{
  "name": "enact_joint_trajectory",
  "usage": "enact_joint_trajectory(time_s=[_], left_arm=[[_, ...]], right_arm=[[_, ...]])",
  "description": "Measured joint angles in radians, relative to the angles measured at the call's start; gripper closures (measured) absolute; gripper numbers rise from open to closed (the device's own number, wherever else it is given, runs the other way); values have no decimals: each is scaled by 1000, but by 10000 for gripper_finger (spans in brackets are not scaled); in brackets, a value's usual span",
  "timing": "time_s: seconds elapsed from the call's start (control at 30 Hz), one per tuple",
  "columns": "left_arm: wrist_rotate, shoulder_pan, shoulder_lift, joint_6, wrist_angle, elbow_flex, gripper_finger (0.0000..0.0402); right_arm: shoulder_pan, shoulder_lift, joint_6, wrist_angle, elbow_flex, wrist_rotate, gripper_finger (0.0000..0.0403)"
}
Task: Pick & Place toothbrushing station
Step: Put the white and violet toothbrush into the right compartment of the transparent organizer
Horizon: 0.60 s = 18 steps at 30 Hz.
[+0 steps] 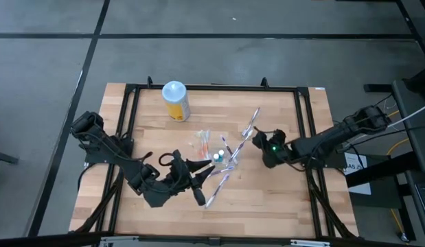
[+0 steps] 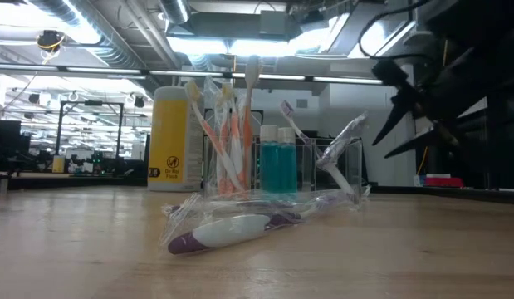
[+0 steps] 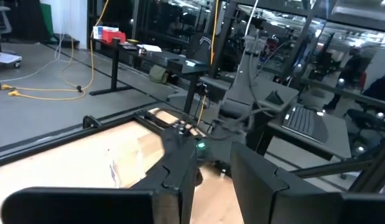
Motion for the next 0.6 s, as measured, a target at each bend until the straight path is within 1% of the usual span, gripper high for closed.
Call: enact_joint_trajectory(time_s=[0.13,0.3,0.47,0.6], left_arm=[[-5,-8,0,34,38,-1,310],[-31,-28,0,112,114,-1,310],[-81,-49,0,211,195,-1,310],[-114,-65,0,280,253,-1,310]], right_arm=[[-84,0,-32,8,0,-67,288],[-165,3,-59,44,0,-103,288],[-219,3,-152,124,0,-123,288],[-236,3,-221,164,0,-145,288]])
